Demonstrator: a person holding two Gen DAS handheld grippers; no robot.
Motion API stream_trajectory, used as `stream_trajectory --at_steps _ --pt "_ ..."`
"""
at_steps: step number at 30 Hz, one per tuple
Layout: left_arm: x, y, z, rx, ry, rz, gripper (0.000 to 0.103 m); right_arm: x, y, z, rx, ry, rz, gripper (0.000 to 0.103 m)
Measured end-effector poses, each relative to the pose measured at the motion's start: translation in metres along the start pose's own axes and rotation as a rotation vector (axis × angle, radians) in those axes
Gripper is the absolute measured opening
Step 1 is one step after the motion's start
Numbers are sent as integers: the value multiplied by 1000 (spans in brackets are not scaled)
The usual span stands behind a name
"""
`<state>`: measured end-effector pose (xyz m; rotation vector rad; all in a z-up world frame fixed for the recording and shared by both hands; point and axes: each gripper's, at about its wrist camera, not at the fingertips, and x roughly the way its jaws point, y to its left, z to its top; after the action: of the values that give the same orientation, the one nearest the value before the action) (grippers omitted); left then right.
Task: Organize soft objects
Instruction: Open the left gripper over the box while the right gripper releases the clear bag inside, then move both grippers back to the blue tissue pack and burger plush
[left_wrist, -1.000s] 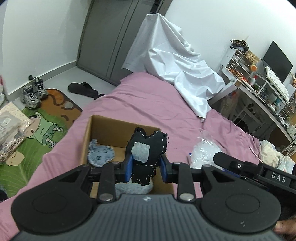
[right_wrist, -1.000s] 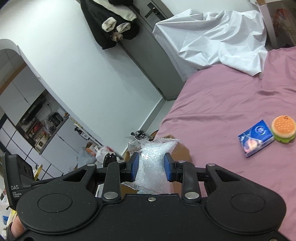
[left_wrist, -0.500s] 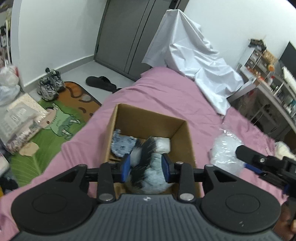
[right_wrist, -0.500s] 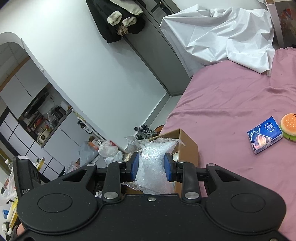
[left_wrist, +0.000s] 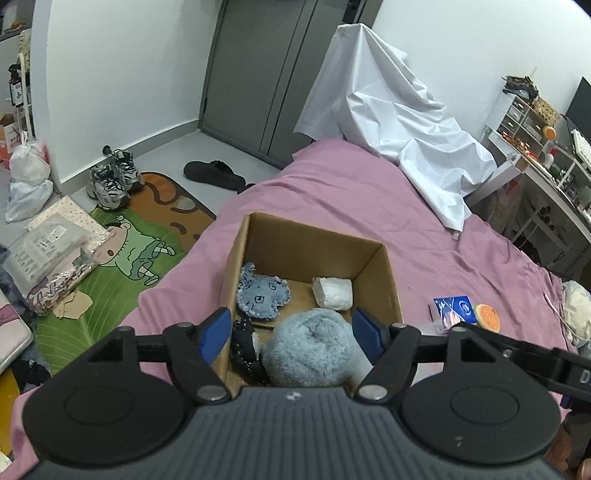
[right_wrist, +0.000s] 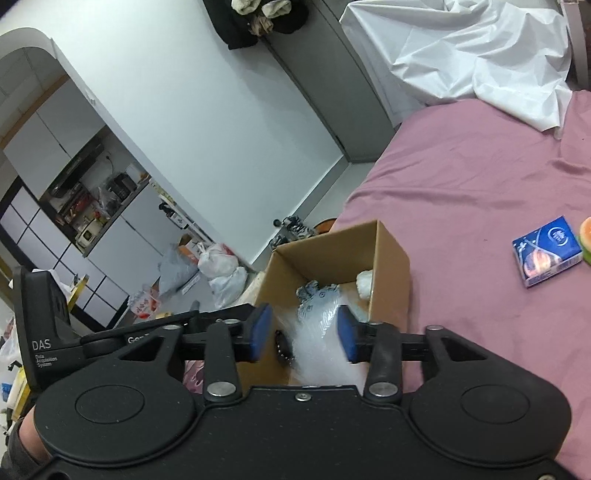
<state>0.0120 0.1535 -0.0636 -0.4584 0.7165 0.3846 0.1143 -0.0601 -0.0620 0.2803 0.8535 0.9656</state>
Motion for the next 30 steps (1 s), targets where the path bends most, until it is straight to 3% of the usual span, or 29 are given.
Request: stream_trajectory --at_steps 6,20,30 --pt "-2 -7 -1 -25 -38 -18 82 -17 -17 2 27 -39 -72 75" --pt "14 -64 -3 26 -19 -111 83 -55 -69 15 87 -92 -192 84" --pt "31 -95 -1 56 15 -131 83 -69 -106 18 155 -129 -236 95"
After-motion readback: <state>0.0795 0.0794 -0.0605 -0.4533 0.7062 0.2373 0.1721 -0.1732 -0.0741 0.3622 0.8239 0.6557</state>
